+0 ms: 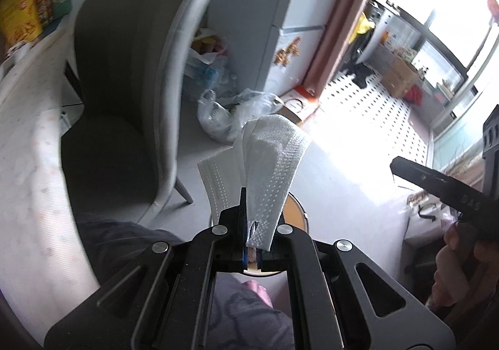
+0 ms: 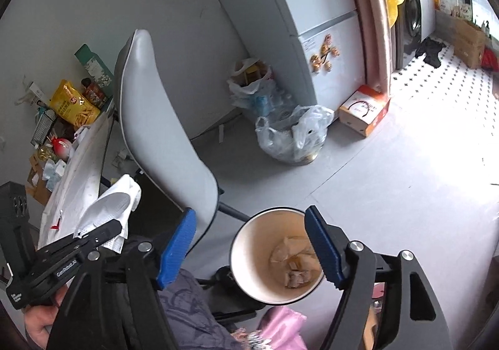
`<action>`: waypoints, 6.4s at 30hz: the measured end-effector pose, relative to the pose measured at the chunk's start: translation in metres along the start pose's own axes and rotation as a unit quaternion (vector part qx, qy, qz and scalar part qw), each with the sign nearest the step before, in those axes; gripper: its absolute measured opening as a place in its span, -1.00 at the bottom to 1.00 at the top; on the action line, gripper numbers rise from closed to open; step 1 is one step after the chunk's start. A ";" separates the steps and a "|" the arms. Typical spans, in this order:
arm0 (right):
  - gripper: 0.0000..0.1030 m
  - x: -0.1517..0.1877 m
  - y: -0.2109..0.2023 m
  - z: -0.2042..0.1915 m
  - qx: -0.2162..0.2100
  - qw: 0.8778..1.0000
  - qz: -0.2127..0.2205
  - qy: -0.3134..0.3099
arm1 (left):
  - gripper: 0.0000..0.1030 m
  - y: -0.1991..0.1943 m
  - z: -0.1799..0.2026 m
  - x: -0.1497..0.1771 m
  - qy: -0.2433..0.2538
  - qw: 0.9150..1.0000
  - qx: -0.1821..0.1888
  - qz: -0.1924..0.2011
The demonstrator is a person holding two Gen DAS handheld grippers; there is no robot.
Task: Collect trash
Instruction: 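Open the right tool over the bin while the left tool opens to drop the mask, then move both open tools back over the table trash, then grasp the blue-and-pink packet with the left tool, then lower the right tool onto the red-and-white paper wrapper and grasp it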
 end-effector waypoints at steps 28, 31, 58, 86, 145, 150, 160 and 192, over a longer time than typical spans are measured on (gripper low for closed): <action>0.43 0.006 -0.021 0.024 0.009 1.000 0.009 0.017 | 0.36 0.004 0.016 -0.001 -0.008 1.000 0.024 -0.018; 0.53 0.005 -0.020 0.010 -0.001 1.000 0.012 0.012 | 0.54 -0.017 -0.004 -0.009 -0.023 1.000 0.008 0.006; 0.86 0.032 0.000 -0.198 -0.139 0.984 -0.009 -0.112 | 0.78 -0.176 -0.214 0.061 -0.185 0.952 -0.221 0.100; 0.85 0.078 0.016 -0.335 -0.194 0.955 -0.044 -0.220 | -0.29 -0.185 -0.281 0.117 -0.247 0.914 -0.305 0.101; -0.87 0.133 0.107 -0.516 -0.263 0.893 -0.116 -0.347 | -0.50 -0.291 -0.384 0.162 -0.358 0.839 -0.359 0.196; 0.38 0.134 0.109 -0.519 -0.253 0.895 -0.094 -0.354 | -0.50 -0.288 -0.392 0.164 -0.362 0.837 -0.361 0.195; 0.85 0.146 0.140 -0.553 -0.230 0.885 -0.097 -0.393 | -0.50 -0.278 -0.405 0.166 -0.373 0.836 -0.353 0.193; -0.44 0.144 0.061 -0.511 -0.269 0.872 -0.060 -0.404 | -0.50 -0.289 -0.363 0.146 -0.350 0.854 -0.315 0.223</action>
Point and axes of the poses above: each gripper's, at about its wrist camera, not at the fingertips, and y roughly the way its jaws point, z to its right, x to its underside, the point moved 2 cm from there along y, roughly the way its jaws point, and after that the axes turned 11 degrees about z, right-handed, at the moved point
